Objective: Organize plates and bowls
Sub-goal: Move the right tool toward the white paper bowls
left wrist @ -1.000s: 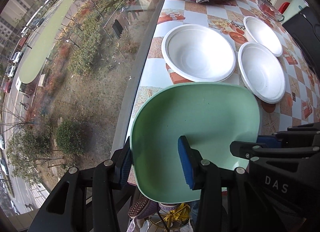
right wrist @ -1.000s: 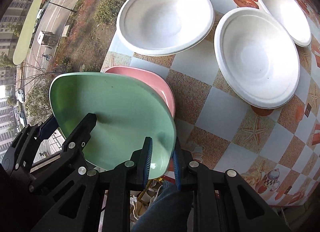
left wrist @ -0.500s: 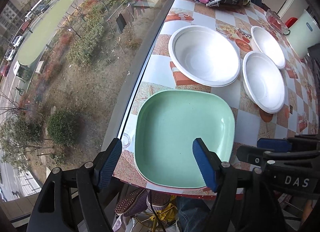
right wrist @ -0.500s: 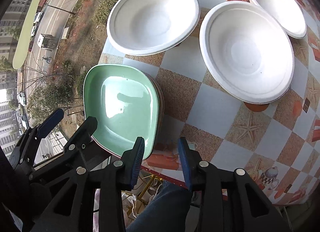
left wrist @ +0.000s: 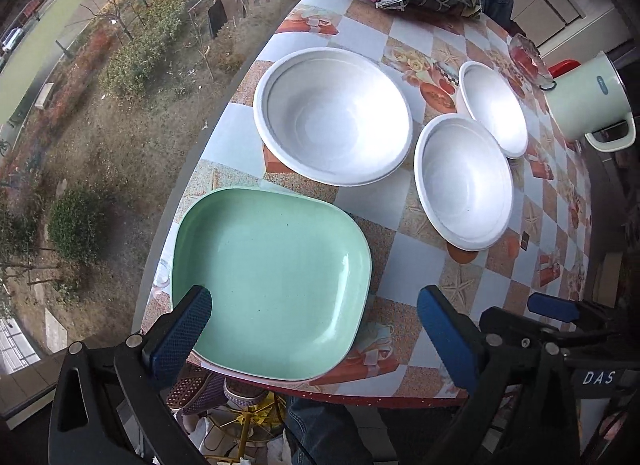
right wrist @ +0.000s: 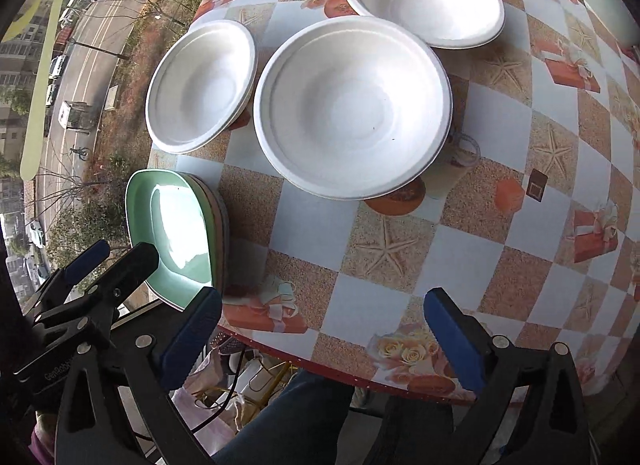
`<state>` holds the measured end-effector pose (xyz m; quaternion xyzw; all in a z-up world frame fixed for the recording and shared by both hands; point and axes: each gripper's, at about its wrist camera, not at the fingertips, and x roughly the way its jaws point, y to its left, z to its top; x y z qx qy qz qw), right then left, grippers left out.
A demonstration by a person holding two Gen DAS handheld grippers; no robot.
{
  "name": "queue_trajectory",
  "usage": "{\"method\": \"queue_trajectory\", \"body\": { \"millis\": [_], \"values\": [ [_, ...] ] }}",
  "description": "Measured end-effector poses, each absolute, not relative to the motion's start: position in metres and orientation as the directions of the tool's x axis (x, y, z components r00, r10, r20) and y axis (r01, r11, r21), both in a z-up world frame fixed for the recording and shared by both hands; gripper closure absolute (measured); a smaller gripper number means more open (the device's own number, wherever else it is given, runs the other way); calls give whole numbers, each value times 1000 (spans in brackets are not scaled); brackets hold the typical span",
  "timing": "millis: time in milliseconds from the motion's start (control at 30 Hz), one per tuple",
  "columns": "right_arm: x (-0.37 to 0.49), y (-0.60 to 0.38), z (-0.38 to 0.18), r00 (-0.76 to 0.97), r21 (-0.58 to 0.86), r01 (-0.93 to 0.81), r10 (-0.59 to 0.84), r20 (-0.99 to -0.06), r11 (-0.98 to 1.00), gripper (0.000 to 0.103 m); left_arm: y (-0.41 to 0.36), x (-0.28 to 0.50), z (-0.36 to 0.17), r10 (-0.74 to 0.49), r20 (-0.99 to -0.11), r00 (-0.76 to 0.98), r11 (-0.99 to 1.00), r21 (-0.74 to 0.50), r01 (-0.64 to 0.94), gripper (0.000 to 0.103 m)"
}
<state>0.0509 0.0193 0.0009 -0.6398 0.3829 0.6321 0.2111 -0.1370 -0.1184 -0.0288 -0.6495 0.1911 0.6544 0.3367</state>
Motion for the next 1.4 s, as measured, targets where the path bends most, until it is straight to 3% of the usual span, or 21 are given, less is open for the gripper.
{"method": "queue_trajectory", "body": {
  "millis": [400,500,700,1267,1300,1367,1400],
  "values": [
    [90,83,-10,-98,175,-868,-186,-978,-464,1,-42,-107,-12,143,-986,-90,-516,3,-857,0],
    [88,90,-17,-101,174,-874,-181,-978,-454,1,-31,-103,-15,135,-988,-70,-526,-12,-850,0],
    [80,105,-21,-88,147,-869,-144,-986,-473,1,-21,-103,-36,134,-987,87,-657,-154,-738,2],
    [24,132,-51,-97,174,-825,-168,-981,-537,2,8,-98,-77,57,-992,114,-726,-120,-677,5],
    [22,132,-54,-95,174,-824,-171,-981,-539,4,10,-97,-79,55,-992,112,-725,-117,-679,5],
    [18,132,-61,-93,184,-820,-190,-977,-542,25,13,-96,-83,48,-993,106,-722,-108,-683,5],
    [16,132,-64,-93,191,-820,-203,-975,-540,29,15,-96,-85,41,-994,105,-722,-102,-685,5]
  ]
}}
